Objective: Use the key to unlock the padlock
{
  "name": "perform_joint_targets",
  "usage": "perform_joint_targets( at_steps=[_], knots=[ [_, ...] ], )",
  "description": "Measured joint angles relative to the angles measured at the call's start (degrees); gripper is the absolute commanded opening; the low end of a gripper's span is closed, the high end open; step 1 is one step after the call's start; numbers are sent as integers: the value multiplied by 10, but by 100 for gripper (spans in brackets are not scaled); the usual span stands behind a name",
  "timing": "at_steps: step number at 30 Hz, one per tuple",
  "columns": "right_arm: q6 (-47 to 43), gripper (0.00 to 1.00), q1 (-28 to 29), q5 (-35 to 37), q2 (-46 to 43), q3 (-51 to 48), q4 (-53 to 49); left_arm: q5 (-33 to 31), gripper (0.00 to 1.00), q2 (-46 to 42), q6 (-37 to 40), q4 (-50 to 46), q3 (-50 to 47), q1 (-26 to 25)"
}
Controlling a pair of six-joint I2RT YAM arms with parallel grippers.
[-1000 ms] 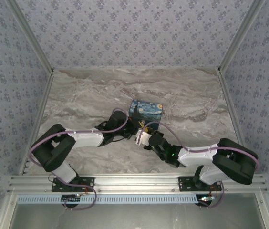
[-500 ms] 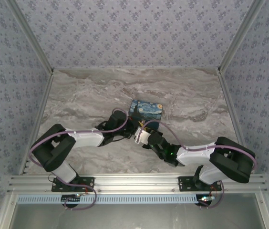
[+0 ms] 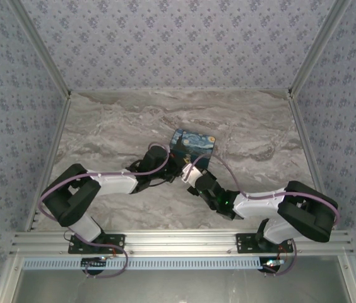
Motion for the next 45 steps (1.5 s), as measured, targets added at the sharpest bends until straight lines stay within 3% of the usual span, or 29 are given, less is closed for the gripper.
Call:
perform_joint_targets(
  at_steps=[8,23,32,38,45],
  knots=[
    [162,0,0,2,10,0,8,-4,4,3,-2,2,0,0],
    [297,0,-2,-12,14,0,2,-8,9,5,-2,-10,0,0],
    [367,0,-18,-21,18,-10,-21,-6,35,-15,8,-24,0,0],
    [398,0,-22,-22,19,-12,-33,-4,55,-83,23,-68,1,12],
    [424,0,-23,-26,22,-16,-31,-7,67,-185,54,-165,16,50]
  ],
)
